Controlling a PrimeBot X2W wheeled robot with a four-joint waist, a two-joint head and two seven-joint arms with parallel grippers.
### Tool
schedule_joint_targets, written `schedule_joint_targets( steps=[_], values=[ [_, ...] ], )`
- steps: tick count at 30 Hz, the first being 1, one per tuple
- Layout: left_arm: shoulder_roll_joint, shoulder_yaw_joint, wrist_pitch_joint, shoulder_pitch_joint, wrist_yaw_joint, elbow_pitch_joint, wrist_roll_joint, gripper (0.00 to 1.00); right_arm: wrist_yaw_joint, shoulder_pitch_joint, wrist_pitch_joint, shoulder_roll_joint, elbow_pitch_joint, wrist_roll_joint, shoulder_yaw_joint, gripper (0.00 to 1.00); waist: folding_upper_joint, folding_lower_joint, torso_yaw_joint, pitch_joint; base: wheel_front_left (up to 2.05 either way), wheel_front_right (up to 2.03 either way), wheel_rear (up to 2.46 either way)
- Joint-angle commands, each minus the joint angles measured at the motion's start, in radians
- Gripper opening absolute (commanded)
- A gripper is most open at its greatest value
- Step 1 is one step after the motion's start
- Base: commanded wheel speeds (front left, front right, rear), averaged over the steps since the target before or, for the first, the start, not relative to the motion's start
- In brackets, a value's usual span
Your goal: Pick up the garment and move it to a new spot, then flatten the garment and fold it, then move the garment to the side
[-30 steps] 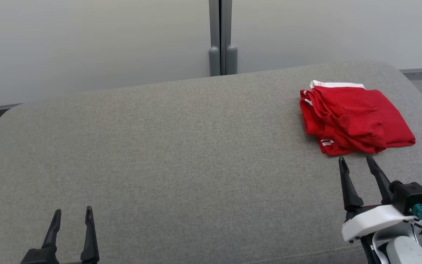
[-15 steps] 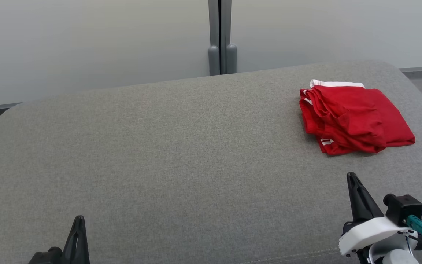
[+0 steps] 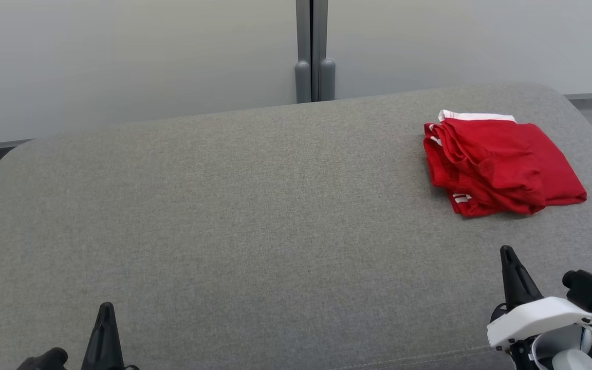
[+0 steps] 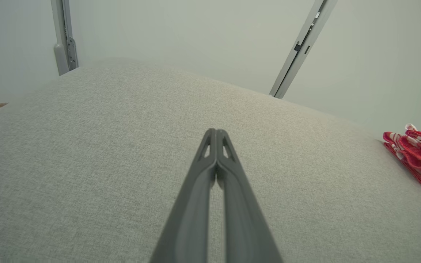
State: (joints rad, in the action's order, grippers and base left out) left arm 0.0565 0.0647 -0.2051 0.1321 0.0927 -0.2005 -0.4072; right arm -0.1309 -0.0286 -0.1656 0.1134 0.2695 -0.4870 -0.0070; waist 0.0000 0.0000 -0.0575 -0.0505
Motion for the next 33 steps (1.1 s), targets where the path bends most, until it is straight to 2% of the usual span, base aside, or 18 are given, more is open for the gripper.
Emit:
schedule_joint_targets(
  steps=[1,28,33],
  values=[
    [0.006,0.000,0.003,-0.031,0.005,0.018,-0.038,0.00,0.000,-0.025,0.010,0.004,-0.019,-0.033,-0.010,0.00,0.0000,0.0000,0.001,0.001,0.00,0.00,0.00],
    [0.002,-0.022,0.076,-0.079,0.019,0.033,-0.480,0.00,0.000,-0.035,0.155,-0.020,-0.035,-0.442,-0.082,0.00,0.0000,0.0000,0.016,0.016,0.00,0.00,0.00],
    [0.001,-0.024,0.084,-0.083,0.020,0.034,-0.531,0.00,0.000,-0.036,0.172,-0.023,-0.036,-0.489,-0.091,0.00,0.0000,0.0000,0.018,0.018,0.00,0.00,0.00]
  ],
)
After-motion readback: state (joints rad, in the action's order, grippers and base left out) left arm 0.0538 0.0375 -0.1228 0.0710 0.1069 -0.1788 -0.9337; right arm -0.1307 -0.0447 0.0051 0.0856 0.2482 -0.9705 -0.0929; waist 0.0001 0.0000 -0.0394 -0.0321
